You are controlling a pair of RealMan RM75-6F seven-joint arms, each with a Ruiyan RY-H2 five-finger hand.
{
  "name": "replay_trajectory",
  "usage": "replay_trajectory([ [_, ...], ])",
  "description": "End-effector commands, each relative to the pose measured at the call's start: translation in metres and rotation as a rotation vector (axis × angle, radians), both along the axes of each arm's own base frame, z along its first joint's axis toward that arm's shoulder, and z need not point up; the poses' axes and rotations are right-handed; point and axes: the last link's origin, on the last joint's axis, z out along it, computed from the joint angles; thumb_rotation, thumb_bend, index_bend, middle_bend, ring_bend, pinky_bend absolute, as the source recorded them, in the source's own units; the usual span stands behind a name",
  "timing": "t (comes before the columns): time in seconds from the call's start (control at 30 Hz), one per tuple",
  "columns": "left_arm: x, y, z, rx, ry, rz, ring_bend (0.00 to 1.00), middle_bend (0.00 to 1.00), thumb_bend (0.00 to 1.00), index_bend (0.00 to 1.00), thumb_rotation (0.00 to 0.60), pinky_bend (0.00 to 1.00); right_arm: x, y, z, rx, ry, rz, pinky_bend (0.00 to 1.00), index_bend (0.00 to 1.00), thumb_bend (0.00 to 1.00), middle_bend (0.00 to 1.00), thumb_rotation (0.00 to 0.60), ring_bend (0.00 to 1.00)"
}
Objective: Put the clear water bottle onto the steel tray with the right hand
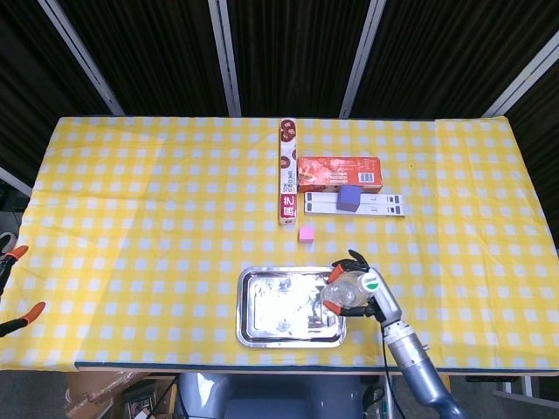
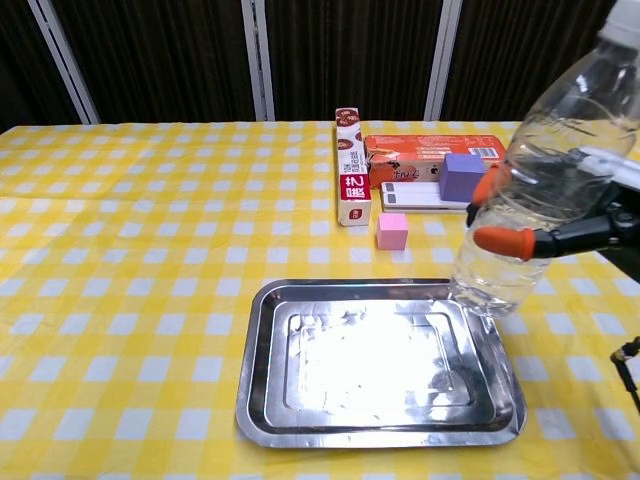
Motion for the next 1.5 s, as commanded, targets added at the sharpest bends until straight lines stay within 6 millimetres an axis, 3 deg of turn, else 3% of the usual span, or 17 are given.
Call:
replay_trajectory([
  [0.03,0.000,0.000,0.001,0.000,-0.003,0.001,0.00,0.00,0.21,0.14,0.600,0.00,0.019,-0.002,-0.011,0.013,-0.005,0.013,0.00,0.80,0.71,0.61,0.600,0.27],
  [0.27,-0.002,0.001,0.002,0.001,-0.009,0.008,0.00,0.00,0.21,0.14,0.600,0.00,0.036,-0.009,-0.003,-0.017,-0.006,0.032,0.00,0.80,0.71,0.61,0.600,0.27],
  [0.33,-0.002,0.001,0.002,0.002,-0.009,0.007,0.00,0.00,0.21,0.14,0.600,0.00,0.045,-0.013,0.008,-0.036,-0.007,0.048,0.00,0.80,0.71,0.61,0.600,0.27],
  [0.6,-0.003,0.001,0.003,0.006,-0.013,0.014,0.00,0.00,0.21,0.14,0.600,0.00,0.101,-0.024,0.083,-0.222,0.079,0.147,0.00,0.80,0.71,0.61,0.600,0.27],
  [0.8,-0.002,0.000,0.003,0.008,-0.013,0.012,0.00,0.00,0.21,0.14,0.600,0.00,0.124,-0.019,0.108,-0.244,0.139,0.163,0.00,0.80,0.71,0.61,0.600,0.27],
  [0.93,-0.002,-0.001,0.003,0.009,-0.012,0.011,0.00,0.00,0.21,0.14,0.600,0.00,0.123,-0.015,0.101,-0.180,0.166,0.139,0.00,0.80,0.71,0.61,0.600,0.27],
  [1.03,-0.002,-0.001,0.004,0.011,-0.014,0.011,0.00,0.00,0.21,0.14,0.600,0.00,0.110,-0.011,0.084,-0.122,0.187,0.112,0.00,0.80,0.71,0.61,0.600,0.27],
  [1.37,-0.002,-0.002,0.005,0.016,-0.017,0.010,0.00,0.00,0.21,0.14,0.600,0.00,0.057,0.006,0.004,0.106,0.099,0.012,0.00,0.80,0.72,0.61,0.600,0.27],
  [1.5,-0.003,-0.002,0.005,0.014,-0.016,0.011,0.00,0.00,0.21,0.14,0.600,0.00,0.051,0.005,0.000,0.098,0.077,0.020,0.00,0.80,0.72,0.61,0.600,0.27],
])
